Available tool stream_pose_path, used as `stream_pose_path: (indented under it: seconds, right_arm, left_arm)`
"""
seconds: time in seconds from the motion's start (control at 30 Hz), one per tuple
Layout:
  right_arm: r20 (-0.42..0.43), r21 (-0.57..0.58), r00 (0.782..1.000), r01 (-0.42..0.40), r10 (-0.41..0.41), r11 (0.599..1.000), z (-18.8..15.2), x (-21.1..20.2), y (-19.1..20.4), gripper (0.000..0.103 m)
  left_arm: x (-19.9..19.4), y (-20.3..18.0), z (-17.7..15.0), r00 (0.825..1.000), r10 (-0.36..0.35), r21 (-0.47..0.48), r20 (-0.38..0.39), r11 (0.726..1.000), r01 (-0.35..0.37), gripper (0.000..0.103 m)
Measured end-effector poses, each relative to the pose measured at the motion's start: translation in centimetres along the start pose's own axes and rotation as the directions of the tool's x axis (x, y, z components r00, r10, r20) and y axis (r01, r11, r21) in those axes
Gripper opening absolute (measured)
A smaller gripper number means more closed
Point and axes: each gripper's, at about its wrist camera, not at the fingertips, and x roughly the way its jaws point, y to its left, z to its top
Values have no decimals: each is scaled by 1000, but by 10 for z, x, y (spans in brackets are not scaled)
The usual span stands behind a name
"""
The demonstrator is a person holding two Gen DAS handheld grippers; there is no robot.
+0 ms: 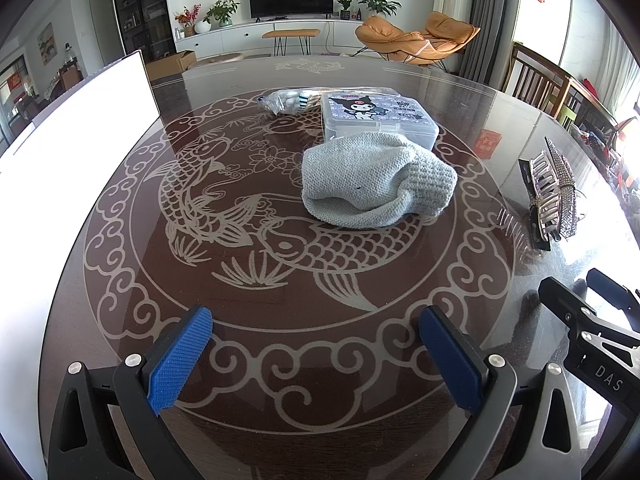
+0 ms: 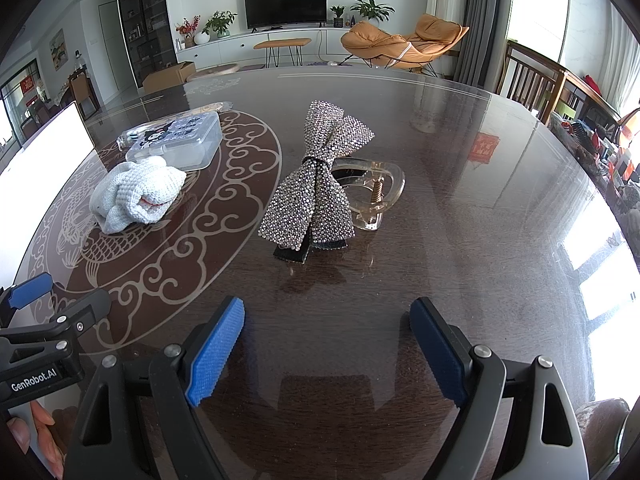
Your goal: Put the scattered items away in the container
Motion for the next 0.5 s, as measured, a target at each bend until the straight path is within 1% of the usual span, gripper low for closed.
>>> stream_pose_path:
  seconds: [0.5]
  right_arm:
    - [0,1,1000,0,0,1000,0,0,0,86]
  left_arm:
    - [0,0,0,1000,0,0,0,1000,0,103]
